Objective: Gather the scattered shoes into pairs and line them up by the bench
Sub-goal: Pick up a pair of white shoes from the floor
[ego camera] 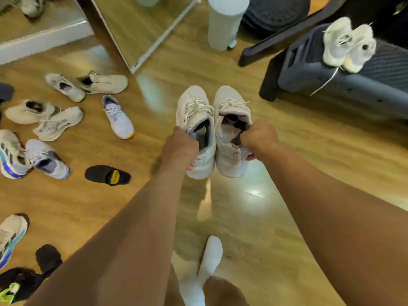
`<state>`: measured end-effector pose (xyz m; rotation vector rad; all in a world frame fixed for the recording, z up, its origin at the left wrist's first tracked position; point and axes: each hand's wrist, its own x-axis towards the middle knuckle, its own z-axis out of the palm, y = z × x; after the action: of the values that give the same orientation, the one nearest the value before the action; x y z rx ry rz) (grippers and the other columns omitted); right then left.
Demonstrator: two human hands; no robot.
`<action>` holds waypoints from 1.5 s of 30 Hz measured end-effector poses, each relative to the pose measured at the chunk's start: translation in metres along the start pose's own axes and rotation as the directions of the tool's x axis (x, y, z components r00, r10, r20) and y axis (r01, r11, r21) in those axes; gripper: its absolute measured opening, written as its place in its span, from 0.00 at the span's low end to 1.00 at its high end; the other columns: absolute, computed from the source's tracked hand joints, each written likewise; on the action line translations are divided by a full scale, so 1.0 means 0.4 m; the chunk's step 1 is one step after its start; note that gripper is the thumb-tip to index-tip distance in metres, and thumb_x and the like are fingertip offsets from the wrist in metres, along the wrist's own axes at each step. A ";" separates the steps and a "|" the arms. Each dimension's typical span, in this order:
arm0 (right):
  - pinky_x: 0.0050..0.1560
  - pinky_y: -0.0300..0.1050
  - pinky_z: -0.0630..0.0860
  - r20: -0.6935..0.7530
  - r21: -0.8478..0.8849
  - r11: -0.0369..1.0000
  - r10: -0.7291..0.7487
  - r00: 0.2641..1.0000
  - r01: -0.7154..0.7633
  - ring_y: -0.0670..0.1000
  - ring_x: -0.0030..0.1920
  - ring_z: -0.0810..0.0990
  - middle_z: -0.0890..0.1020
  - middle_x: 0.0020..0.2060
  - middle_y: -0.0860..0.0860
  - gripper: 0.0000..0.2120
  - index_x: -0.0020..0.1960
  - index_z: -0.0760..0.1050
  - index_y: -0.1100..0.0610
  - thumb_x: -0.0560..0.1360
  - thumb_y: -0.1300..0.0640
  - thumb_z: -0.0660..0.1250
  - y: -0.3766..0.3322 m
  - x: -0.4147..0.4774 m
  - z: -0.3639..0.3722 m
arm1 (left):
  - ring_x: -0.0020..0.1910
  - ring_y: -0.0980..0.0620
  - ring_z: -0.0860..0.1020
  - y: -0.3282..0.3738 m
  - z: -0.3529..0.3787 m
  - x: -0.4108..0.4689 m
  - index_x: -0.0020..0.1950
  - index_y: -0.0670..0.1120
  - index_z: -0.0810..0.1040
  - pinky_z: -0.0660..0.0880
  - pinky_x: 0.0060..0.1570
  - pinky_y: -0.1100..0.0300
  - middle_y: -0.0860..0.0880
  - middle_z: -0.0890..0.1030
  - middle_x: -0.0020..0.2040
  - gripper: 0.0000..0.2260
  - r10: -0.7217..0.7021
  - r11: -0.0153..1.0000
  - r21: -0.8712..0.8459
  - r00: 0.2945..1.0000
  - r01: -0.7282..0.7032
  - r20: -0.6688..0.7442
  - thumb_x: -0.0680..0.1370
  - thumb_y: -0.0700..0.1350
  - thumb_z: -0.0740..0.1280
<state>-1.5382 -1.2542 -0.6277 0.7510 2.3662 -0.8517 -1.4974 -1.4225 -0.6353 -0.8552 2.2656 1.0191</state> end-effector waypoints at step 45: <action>0.46 0.49 0.68 -0.227 -0.074 0.943 0.301 0.926 -0.324 0.61 0.59 0.75 0.76 0.59 0.60 0.16 0.62 0.68 0.61 0.76 0.58 0.62 0.571 1.439 -1.415 | 0.50 0.35 0.79 1.732 1.312 0.340 0.66 0.43 0.65 0.77 0.51 0.44 0.41 0.74 0.56 0.18 0.260 0.899 0.264 0.911 -0.349 0.320 0.76 0.40 0.61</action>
<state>-1.9577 -0.5308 -0.6960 1.1860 2.3600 -0.5221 -1.9863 -0.6952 -0.7116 -0.2039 2.2718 0.8093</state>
